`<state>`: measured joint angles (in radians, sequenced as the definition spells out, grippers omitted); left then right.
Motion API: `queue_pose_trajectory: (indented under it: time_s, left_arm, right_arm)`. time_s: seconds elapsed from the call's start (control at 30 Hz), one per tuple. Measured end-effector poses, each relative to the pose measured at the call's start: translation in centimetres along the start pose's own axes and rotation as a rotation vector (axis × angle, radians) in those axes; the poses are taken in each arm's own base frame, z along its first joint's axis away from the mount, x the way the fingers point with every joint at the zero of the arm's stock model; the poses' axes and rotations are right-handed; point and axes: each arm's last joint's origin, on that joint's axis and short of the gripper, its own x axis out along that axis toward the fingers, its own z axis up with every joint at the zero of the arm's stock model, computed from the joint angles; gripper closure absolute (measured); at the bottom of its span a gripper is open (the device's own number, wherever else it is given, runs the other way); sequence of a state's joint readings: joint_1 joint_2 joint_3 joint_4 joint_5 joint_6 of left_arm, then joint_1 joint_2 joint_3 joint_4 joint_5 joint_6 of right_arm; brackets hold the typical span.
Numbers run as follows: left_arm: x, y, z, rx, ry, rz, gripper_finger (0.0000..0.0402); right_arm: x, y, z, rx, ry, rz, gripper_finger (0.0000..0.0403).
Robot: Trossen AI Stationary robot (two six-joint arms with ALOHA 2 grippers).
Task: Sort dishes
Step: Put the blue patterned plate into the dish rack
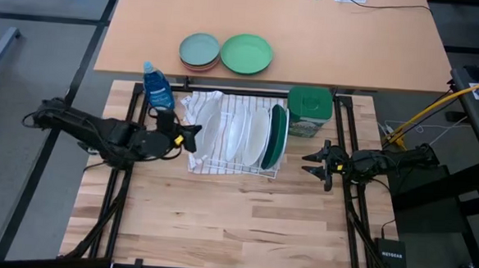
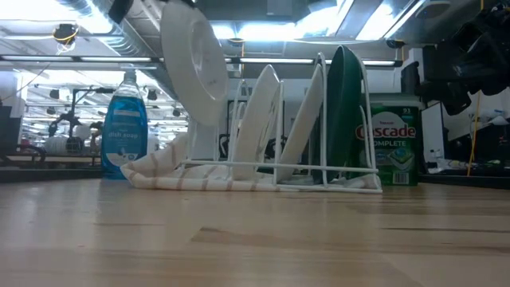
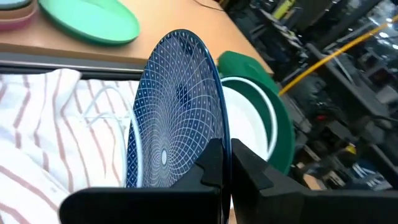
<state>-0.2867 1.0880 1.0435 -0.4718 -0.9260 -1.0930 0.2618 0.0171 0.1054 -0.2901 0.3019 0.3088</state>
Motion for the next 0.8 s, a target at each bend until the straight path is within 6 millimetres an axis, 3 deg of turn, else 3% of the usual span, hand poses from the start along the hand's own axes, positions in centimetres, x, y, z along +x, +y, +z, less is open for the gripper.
queue_pose_trajectory:
  time_s: [0.33,0.8]
  left_arm:
    - [3.2,-0.1,-1.6,-0.007,-0.012,0.095,0.0401]
    - [7.9,0.0,-5.8,0.124,0.015,0.208,0.0401]
  right_arm:
    - [0.0,0.0,0.0,0.0,0.0,0.0,0.0217]
    - [0.0,0.0,0.0,0.0,0.0,0.0,0.0217]
